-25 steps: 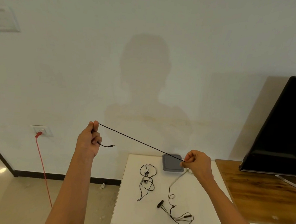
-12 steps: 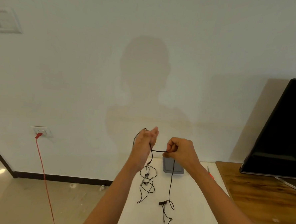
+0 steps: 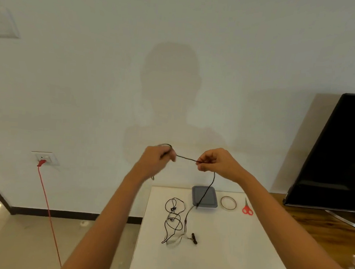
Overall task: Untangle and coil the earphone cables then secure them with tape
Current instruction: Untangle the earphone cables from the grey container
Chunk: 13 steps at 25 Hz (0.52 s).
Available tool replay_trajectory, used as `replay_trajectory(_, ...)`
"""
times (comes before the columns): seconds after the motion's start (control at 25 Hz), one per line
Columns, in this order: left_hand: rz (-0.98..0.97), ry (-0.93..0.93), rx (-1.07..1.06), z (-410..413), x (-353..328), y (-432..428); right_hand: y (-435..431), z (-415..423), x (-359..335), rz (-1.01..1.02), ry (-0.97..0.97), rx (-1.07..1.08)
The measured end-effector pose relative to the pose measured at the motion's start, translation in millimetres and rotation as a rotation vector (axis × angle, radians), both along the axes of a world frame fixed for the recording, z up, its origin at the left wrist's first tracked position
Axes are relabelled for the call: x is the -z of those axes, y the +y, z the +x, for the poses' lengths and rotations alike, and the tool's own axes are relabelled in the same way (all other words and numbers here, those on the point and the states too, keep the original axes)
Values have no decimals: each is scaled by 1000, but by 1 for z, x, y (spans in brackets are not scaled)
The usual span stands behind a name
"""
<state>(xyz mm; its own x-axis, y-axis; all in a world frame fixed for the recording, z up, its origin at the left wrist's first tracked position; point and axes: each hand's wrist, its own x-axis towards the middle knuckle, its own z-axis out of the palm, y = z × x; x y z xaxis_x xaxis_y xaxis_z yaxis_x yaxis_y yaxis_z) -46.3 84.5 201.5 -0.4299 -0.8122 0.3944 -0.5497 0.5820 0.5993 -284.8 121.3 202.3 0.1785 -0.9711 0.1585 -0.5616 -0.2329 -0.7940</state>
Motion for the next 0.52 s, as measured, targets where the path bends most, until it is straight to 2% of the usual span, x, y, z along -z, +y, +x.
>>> replay_trajectory(0.12,57,302,-335,47,-13,-12,2,-32,15,8,-108,66)
replay_trajectory(0.2,214,464,-420,67,-11,-15,5,-43,29,31,-188,99)
replay_trajectory(0.28,383,641,-434,73,-2,-15,5,-43,40,58,-150,84)
replay_trajectory(0.4,668,1238,-362,80,4,-15,6,-37,51,87,-62,74)
replay_trajectory(0.44,708,1394,-331,85,5,-15,7,-38,55,104,-78,75)
replay_trajectory(0.52,687,1543,-322,93,10,-17,9,-41,61,130,-149,76)
